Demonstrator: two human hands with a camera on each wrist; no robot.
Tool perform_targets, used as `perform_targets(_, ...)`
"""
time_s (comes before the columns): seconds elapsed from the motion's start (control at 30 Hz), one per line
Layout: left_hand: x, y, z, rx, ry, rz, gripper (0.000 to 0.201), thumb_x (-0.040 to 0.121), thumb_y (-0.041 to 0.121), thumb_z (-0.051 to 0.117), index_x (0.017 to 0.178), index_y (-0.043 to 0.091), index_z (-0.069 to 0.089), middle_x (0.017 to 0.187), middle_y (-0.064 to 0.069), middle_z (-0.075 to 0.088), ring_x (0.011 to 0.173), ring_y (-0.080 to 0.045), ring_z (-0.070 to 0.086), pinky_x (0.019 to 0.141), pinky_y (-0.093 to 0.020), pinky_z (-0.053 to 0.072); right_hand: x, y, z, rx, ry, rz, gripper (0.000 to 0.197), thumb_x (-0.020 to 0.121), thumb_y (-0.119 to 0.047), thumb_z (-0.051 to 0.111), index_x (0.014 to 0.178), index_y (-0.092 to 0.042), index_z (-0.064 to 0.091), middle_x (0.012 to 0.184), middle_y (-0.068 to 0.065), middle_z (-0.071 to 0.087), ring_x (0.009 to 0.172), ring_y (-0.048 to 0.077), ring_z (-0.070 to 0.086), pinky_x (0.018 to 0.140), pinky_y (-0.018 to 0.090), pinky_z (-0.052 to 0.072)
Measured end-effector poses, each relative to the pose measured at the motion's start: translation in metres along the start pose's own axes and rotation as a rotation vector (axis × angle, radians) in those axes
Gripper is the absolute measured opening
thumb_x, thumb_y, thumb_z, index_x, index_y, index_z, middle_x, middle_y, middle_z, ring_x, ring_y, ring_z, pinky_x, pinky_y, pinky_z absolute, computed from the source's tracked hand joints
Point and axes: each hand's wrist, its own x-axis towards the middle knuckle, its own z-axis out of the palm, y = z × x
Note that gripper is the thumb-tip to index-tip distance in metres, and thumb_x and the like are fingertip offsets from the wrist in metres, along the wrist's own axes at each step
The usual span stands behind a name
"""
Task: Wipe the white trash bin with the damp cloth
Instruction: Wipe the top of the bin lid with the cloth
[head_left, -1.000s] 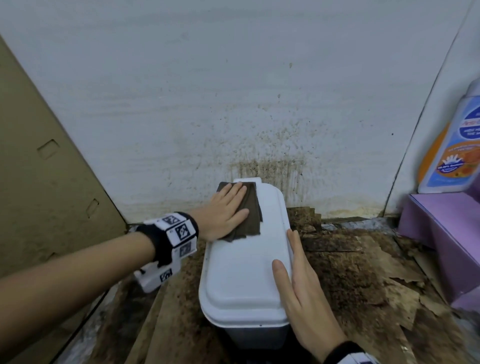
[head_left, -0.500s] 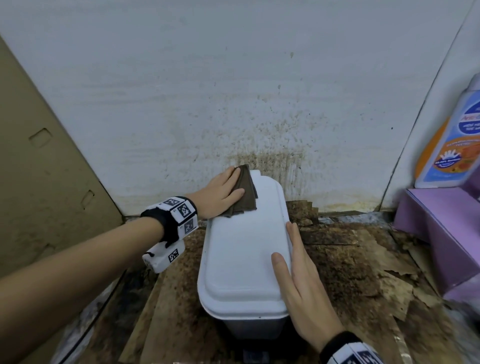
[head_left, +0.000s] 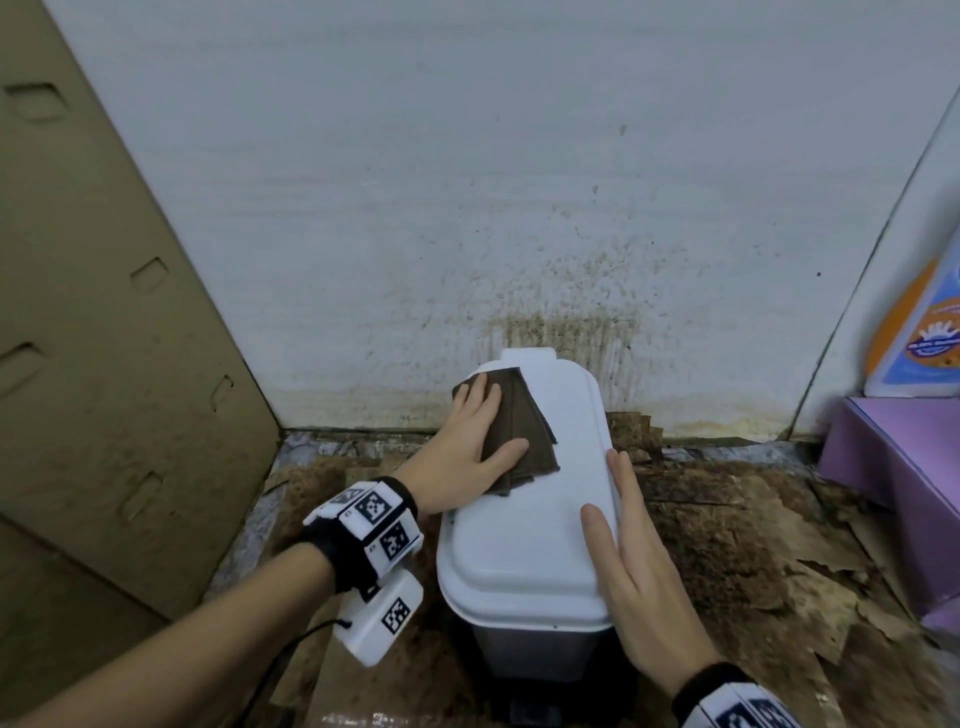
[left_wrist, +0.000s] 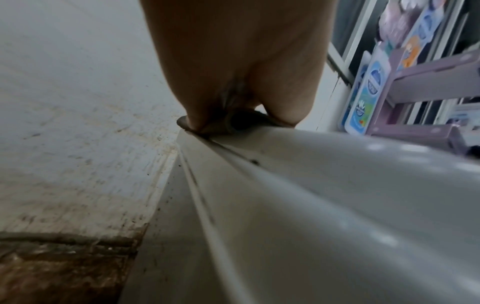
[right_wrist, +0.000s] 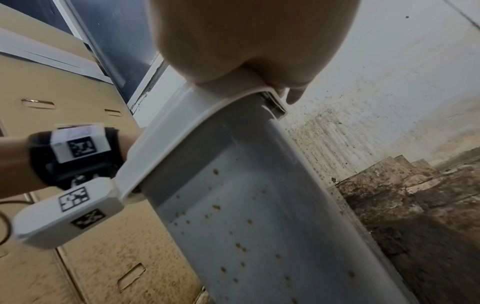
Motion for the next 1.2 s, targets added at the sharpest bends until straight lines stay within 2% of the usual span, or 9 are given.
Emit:
perform_targets(0.33,-0.044,-0.015,0.028,-0.100,0.108,0.130,0.076,0.101,0.057,0.041,0.162,0.033,0.003,0.164,0.031,-0.016,0.146,0.011,-0.025,0.121,-0.025,-0.001,-0.002,-0.002,0.001,-0.011,-0.002,-0.012,0.073,0.095,-0.073,0.032,0.154,-0.055,-0.007,0.157,-0.045,-0.003,0.145,-0.019,0.001,0.123,0.028,0.012)
perform_targets(0.43,-0.042,-0.009,0.027,-0.040,0.136,0.104,0.071,0.102,0.057,0.041,0.162,0.031,0.012,0.165,0.028,-0.004,0.150,0.007,-0.016,0.124,-0.029,0.006,-0.001,-0.002,0.000,-0.012,0.004,-0.007,0.077,0.092,-0.077,0.030,0.155,-0.053,-0.007,0.158,-0.044,-0.003,0.146,-0.019,0.001,0.124,0.027,0.012)
perform_targets(0.57,-0.038,0.002,0.025,0.013,0.363,0.061,0.054,0.103,0.047,0.044,0.151,0.024,0.036,0.157,0.013,0.029,0.147,-0.005,0.022,0.119,-0.033,0.030,-0.001,-0.001,0.001,-0.023,0.006,-0.011,0.079,0.090,-0.078,0.029,0.155,-0.052,-0.007,0.158,-0.044,-0.003,0.145,-0.021,-0.001,0.122,0.023,0.011)
perform_targets(0.67,-0.037,0.010,0.033,-0.045,0.423,-0.043,0.065,0.102,0.047,0.047,0.156,0.017,0.026,0.157,0.005,0.024,0.146,-0.012,0.023,0.117,-0.026,0.025,-0.001,-0.001,0.001,-0.016,0.012,-0.017,0.079,0.090,-0.077,0.029,0.156,-0.051,-0.006,0.158,-0.044,-0.003,0.144,-0.022,-0.001,0.119,0.020,0.010)
perform_targets(0.77,-0.032,0.015,0.039,-0.083,0.370,-0.117,0.081,0.100,0.053,0.047,0.161,0.014,0.011,0.165,0.002,0.013,0.153,-0.018,0.012,0.119,-0.030,0.018,-0.001,-0.001,0.001,-0.016,0.013,-0.008,0.080,0.088,-0.080,0.029,0.155,-0.052,-0.006,0.158,-0.044,-0.002,0.144,-0.022,0.000,0.119,0.021,0.011)
perform_targets(0.9,-0.021,0.009,0.039,-0.155,0.404,-0.100,0.064,0.096,0.054,0.053,0.145,0.017,0.034,0.144,0.001,0.042,0.137,-0.020,0.039,0.112,-0.036,0.037,-0.001,0.000,0.001,-0.013,0.013,-0.009,0.079,0.089,-0.079,0.029,0.155,-0.053,-0.006,0.158,-0.044,-0.002,0.145,-0.021,0.001,0.121,0.023,0.012)
perform_targets(0.97,-0.017,0.003,0.038,-0.167,0.386,-0.089,0.064,0.094,0.058,0.053,0.141,0.018,0.038,0.138,0.002,0.046,0.132,-0.019,0.045,0.108,-0.040,0.042,-0.001,0.000,0.001,-0.017,0.013,-0.009,0.078,0.090,-0.078,0.029,0.155,-0.054,-0.006,0.158,-0.044,-0.002,0.145,-0.020,0.001,0.121,0.024,0.012)
perform_targets(1.1,-0.012,-0.003,0.036,-0.136,0.352,-0.056,0.096,0.084,0.077,0.043,0.157,0.019,0.022,0.155,0.004,0.036,0.142,-0.019,0.040,0.111,-0.043,0.043,-0.001,0.001,0.001,-0.008,0.019,-0.014,0.079,0.089,-0.079,0.029,0.155,-0.053,-0.006,0.158,-0.043,-0.001,0.145,-0.020,0.002,0.122,0.025,0.013)
perform_targets(1.2,-0.009,-0.004,0.031,-0.127,0.333,-0.034,0.093,0.089,0.071,0.050,0.159,0.018,0.019,0.155,0.006,0.036,0.138,-0.017,0.044,0.108,-0.041,0.047,0.000,0.001,0.001,-0.008,0.020,-0.014,0.079,0.089,-0.079,0.030,0.155,-0.053,-0.005,0.158,-0.043,-0.001,0.146,-0.019,0.002,0.123,0.028,0.014)
